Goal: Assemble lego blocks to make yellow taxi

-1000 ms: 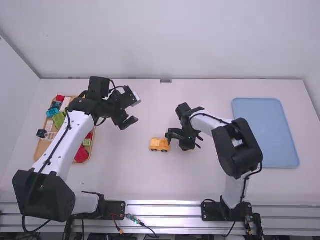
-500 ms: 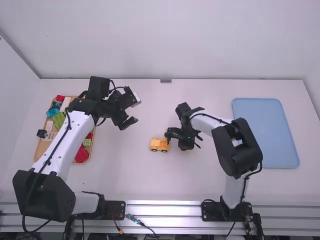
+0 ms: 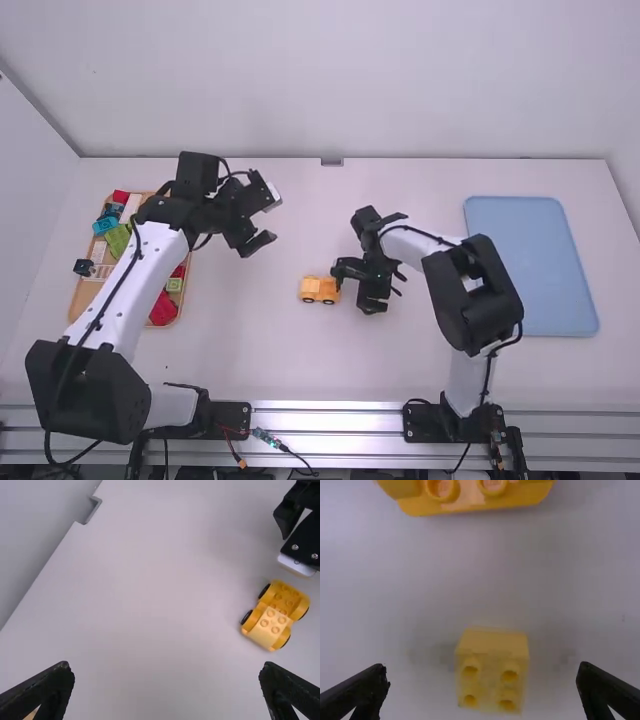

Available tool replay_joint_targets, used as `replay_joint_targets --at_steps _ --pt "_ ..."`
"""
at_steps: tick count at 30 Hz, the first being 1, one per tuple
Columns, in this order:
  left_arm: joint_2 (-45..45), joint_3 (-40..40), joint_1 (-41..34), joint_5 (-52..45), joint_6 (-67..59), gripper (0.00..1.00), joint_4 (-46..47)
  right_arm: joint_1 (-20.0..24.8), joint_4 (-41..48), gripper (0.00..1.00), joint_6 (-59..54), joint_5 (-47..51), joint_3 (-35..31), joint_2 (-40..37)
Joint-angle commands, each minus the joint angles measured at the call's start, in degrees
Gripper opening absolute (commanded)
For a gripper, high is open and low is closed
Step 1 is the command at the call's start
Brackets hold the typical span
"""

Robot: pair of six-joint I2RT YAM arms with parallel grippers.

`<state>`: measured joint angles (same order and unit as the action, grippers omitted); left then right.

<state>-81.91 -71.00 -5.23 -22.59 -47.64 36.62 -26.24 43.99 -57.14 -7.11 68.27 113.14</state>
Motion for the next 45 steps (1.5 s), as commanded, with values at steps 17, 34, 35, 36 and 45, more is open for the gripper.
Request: replay_joint_targets --at_steps 17,34,35,36,45 --pt "-0.07 -1.36 0.37 -0.92 -0.90 0.99 -3.89 6.21 -3.02 0.99 -0.42 -14.10 -2.54 -26.91" --pt "-0.09 2.03 0.31 -16.44 -10.08 0.99 -2.64 15.08 -34.18 0.99 -0.35 -12.52 -33.55 -43.19" --pt "-0.09 3.17 0.33 -18.60 -13.73 0.99 -2.78 14.93 -36.54 0.99 -0.15 -12.37 -34.88 -43.19" --pt "-0.09 5.18 0.37 -21.94 -18.80 0.99 -3.02 14.88 -39.47 0.99 1.27 -12.55 -36.54 -43.17" --pt "-0.09 20.68 0.35 -30.77 -22.25 0.99 -20.83 18.56 -45.13 0.99 -5.75 -33.24 -40.50 -41.57"
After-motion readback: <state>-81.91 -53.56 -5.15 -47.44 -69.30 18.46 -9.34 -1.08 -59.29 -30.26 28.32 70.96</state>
